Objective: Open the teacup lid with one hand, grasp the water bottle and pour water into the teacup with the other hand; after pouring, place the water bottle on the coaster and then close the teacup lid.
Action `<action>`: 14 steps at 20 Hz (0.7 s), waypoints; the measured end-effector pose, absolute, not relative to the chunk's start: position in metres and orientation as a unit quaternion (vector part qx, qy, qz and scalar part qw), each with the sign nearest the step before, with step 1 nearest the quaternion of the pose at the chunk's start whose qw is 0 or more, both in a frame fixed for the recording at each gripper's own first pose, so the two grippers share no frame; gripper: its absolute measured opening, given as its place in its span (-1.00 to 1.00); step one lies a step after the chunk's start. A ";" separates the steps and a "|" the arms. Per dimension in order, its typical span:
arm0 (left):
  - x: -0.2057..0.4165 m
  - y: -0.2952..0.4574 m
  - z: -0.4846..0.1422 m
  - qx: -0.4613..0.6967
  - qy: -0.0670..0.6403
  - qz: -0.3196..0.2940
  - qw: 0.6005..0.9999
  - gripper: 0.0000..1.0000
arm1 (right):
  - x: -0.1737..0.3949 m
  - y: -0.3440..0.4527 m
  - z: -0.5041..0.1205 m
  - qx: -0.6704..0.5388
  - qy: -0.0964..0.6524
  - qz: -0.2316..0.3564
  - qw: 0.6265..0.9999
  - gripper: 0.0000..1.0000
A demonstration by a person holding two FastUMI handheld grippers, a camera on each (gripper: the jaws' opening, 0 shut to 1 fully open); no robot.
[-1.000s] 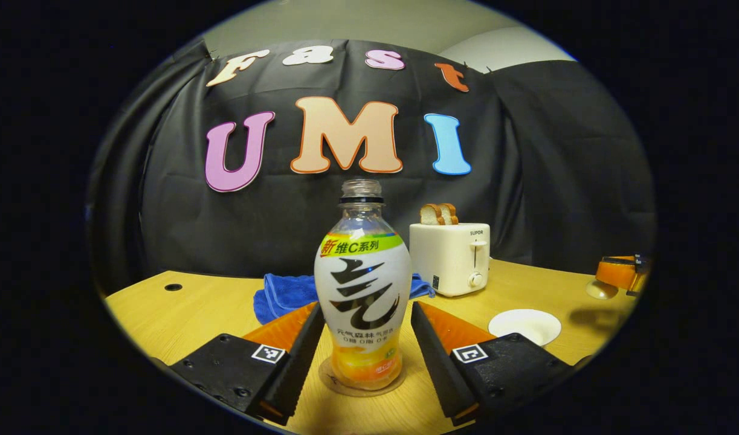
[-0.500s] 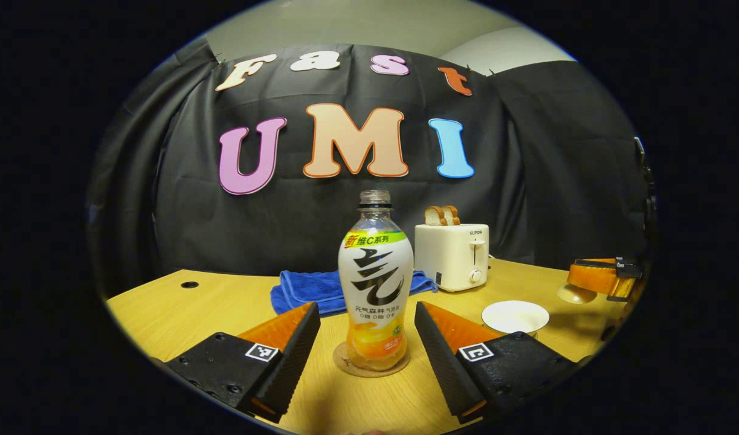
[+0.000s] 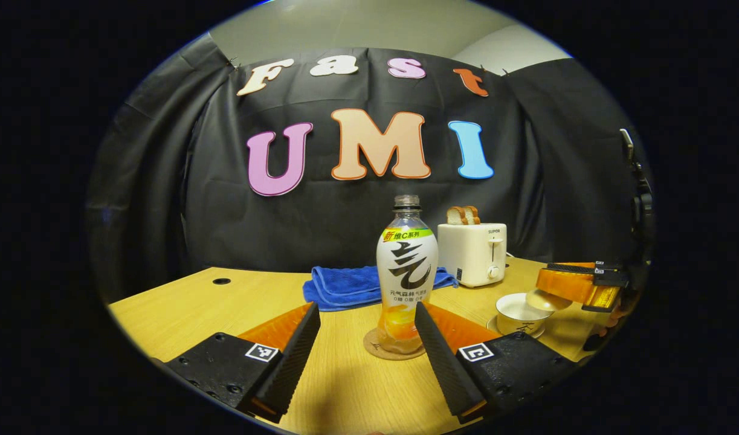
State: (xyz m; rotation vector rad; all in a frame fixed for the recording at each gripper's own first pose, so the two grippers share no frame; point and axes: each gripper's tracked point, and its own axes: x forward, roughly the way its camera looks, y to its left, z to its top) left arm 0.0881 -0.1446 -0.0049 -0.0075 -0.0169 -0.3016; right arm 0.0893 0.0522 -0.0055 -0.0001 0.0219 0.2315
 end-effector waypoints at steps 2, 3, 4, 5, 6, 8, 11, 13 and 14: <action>0.087 -0.143 -0.005 -0.004 -0.008 -0.149 0.989 0.84 | 0.096 0.061 -0.008 -0.002 0.020 0.122 0.992 -0.31; 0.087 -0.142 -0.006 -0.004 -0.008 -0.147 0.989 0.84 | 0.099 0.062 -0.011 -0.002 0.027 0.124 0.992 -0.31; 0.085 -0.139 -0.005 -0.004 -0.008 -0.145 0.989 0.84 | 0.102 0.064 -0.012 -0.003 0.034 0.125 0.992 -0.31; 0.085 -0.138 -0.005 -0.004 -0.009 -0.144 0.990 0.84 | 0.104 0.065 -0.014 -0.004 0.040 0.125 0.991 -0.31; 0.084 -0.138 -0.005 -0.004 -0.009 -0.143 0.990 0.84 | 0.105 0.066 -0.015 -0.005 0.044 0.126 0.991 -0.31; 0.084 -0.137 -0.006 -0.004 -0.009 -0.142 0.990 0.84 | 0.106 0.066 -0.016 -0.006 0.050 0.126 0.991 -0.31; 0.082 -0.136 -0.006 -0.004 -0.009 -0.142 0.990 0.84 | 0.106 0.066 -0.022 -0.009 0.065 0.125 0.990 -0.30; 0.082 -0.136 -0.006 -0.004 -0.009 -0.144 0.990 0.84 | 0.106 0.066 -0.024 -0.010 0.072 0.125 0.989 -0.30; 0.081 -0.136 -0.006 -0.004 -0.009 -0.144 0.990 0.84 | 0.106 0.067 -0.024 -0.010 0.072 0.126 0.989 -0.31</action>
